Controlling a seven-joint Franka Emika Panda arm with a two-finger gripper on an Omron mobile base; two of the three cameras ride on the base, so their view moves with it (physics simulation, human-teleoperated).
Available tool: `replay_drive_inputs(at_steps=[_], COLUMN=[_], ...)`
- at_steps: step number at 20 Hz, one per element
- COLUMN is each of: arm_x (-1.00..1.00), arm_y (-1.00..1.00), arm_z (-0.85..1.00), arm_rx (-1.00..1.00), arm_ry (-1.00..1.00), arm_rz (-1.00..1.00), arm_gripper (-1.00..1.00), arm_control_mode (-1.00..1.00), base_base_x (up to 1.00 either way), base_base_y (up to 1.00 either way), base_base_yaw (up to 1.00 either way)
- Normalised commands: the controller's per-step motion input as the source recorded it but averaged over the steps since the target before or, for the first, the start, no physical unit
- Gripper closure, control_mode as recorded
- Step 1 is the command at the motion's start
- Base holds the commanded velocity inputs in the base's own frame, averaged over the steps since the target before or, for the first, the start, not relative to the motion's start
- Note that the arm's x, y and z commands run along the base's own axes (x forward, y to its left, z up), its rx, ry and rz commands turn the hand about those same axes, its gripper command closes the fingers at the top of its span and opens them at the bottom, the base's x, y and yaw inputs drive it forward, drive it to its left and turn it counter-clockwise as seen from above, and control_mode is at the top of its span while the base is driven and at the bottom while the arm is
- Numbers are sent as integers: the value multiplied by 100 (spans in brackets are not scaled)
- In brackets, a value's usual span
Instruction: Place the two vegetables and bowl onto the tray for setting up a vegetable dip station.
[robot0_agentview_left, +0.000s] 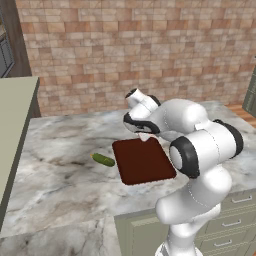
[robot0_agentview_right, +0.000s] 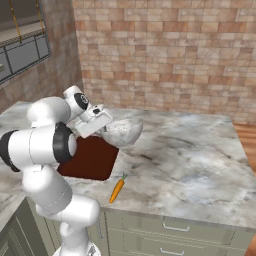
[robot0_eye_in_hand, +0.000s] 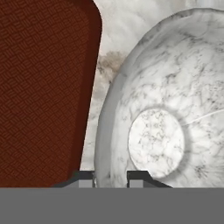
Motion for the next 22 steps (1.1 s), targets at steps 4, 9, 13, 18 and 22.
replay_drive_inputs(at_steps=[4,9,13,18,22], arm_x=[-5,-13,-11,-8,3], arm_y=[34,31,24,19,21], arm_z=[1,-2,-6,-6,-2], arm_rx=[0,2,10,18,14], arm_ry=[2,-9,-16,-23,-16], arm_rz=[0,0,0,0,0], arm_gripper=[100,100,100,100,100], arm_control_mode=[-100,-100,-100,-100,-100], base_base_x=[0,0,0,0,0], base_base_y=[0,0,0,0,0], base_base_yaw=[0,0,0,0,0])
